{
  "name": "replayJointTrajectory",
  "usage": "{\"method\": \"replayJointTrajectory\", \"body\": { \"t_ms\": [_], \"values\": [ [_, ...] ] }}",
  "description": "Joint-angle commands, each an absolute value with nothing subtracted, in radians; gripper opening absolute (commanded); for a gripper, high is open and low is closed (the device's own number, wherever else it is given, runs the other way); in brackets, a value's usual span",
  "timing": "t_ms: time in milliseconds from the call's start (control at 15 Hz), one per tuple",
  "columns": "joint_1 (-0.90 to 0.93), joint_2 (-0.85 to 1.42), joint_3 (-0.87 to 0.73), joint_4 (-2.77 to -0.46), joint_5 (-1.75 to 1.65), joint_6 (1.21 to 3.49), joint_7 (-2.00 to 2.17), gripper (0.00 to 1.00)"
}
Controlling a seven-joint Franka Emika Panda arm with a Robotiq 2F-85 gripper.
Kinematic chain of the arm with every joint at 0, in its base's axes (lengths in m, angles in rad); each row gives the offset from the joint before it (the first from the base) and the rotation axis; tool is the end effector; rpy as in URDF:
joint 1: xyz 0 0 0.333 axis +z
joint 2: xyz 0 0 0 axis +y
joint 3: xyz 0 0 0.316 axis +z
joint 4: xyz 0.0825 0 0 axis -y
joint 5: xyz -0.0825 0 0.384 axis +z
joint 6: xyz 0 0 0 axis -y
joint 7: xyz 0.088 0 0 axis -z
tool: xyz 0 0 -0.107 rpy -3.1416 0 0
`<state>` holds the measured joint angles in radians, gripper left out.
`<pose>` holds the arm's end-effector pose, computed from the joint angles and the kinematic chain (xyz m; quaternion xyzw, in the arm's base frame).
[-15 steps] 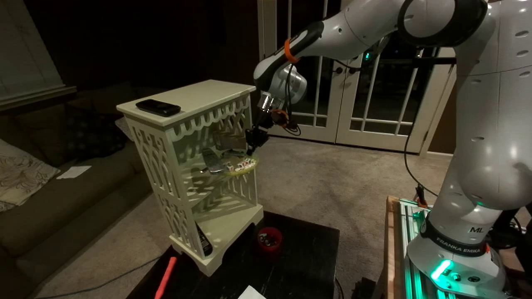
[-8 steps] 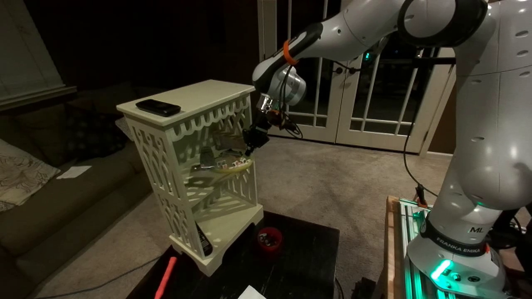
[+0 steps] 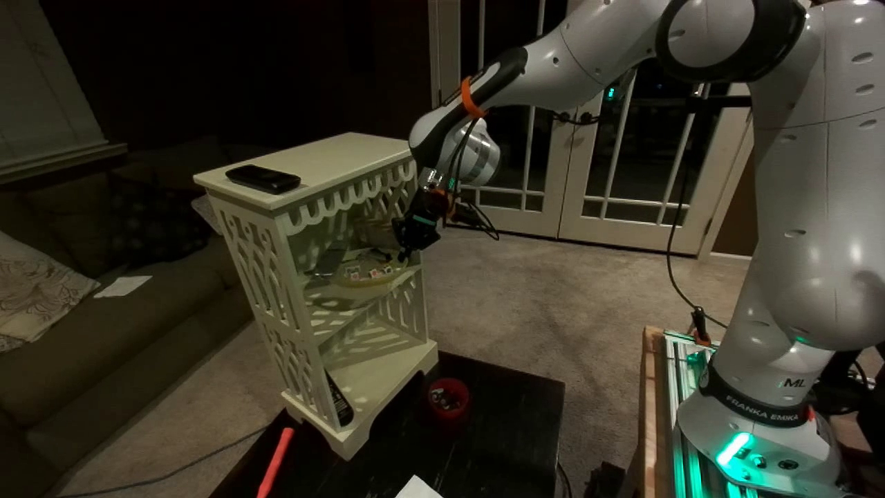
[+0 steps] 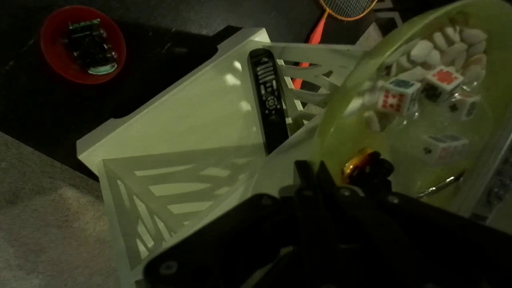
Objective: Move the yellow plate to the second shelf
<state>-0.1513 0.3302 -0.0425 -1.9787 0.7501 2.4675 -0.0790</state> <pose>0.6118 -0.1202 0.3159 -0.9128 0.3185 -0.1079 0.2318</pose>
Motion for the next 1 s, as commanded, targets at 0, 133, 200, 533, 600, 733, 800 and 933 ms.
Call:
{"method": "replayJointTrajectory", "body": {
  "t_ms": [0,133,200,533,600,733,800,933],
  "values": [
    [-0.138,0.349,-0.023,-1.974,0.797,2.578,-0.027,0.01],
    [-0.135,0.367,-0.015,-1.970,0.797,2.631,-0.003,0.01],
    [-0.132,0.380,-0.012,-1.965,0.795,2.653,0.019,0.01],
    [-0.126,0.440,-0.001,-1.941,0.780,2.730,0.105,0.01],
    [-0.123,0.453,-0.001,-1.932,0.774,2.738,0.124,0.01],
    [-0.118,0.476,0.001,-1.911,0.773,2.755,0.160,0.01],
    [-0.116,0.490,0.001,-1.896,0.771,2.754,0.181,0.01],
    [-0.109,0.514,0.000,-1.872,0.764,2.767,0.218,0.01]
  ]
}}
